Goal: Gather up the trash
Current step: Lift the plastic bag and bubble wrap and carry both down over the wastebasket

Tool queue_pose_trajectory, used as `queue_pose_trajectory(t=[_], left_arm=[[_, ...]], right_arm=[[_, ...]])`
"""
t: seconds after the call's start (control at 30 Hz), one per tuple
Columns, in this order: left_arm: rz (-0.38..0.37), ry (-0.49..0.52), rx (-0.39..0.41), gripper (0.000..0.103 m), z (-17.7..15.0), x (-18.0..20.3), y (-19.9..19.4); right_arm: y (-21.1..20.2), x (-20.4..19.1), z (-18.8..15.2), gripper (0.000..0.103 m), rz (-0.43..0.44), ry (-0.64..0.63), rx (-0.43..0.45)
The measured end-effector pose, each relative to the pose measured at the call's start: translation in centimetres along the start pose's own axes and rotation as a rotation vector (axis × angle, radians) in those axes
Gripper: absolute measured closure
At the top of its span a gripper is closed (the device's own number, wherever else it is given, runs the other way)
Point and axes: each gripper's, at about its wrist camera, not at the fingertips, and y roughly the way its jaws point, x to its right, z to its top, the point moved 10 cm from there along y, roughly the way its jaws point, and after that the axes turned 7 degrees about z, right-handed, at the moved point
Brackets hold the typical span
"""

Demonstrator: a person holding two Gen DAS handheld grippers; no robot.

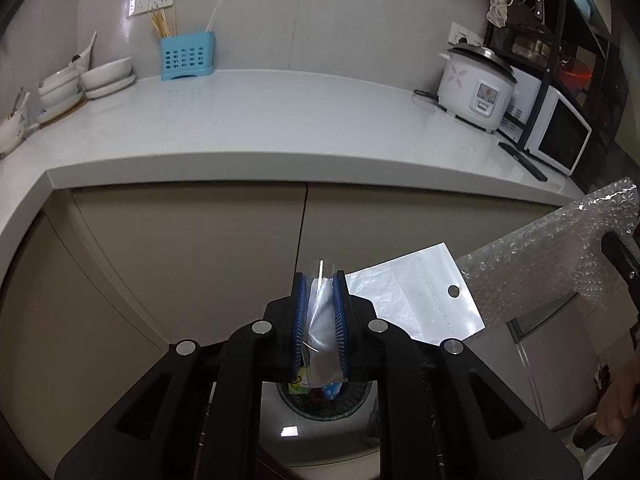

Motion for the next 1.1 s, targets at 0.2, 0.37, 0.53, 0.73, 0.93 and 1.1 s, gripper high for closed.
queue_pose_trajectory(t=[0.2, 0.37, 0.53, 0.73, 0.93, 1.1], left_arm=[[0.000, -0.027, -0.066, 0.090, -4.5, -0.6, 4.0], [0.012, -0.039, -0.075, 0.089, -7.5, -1.3, 7.8], [0.026, -0.049, -0.134, 0.089, -11.1, -2.4, 13.2], [0.012, -0.064, -0.183, 0.089, -14.8, -2.6, 18.8], [0.023, -0.033, -0.236, 0.089, -18.1, -1.8, 25.0], [0.044, -0.030, -0.357, 0.089, -22.6, -1.2, 31.3]], right_arm=[[3.3, 0.8, -5.8, 0.101, -0.030, 0.025, -0.114], [7.6, 1.4, -10.9, 0.101, -0.080, -0.004, -0.202], [12.1, 1.9, -16.7, 0.101, -0.074, 0.026, -0.325], [16.8, 2.9, -22.6, 0.101, -0.089, 0.056, -0.433], [21.0, 3.9, -27.8, 0.101, -0.114, 0.069, -0.530], [23.4, 5.0, -31.2, 0.101, -0.136, 0.077, -0.591]])
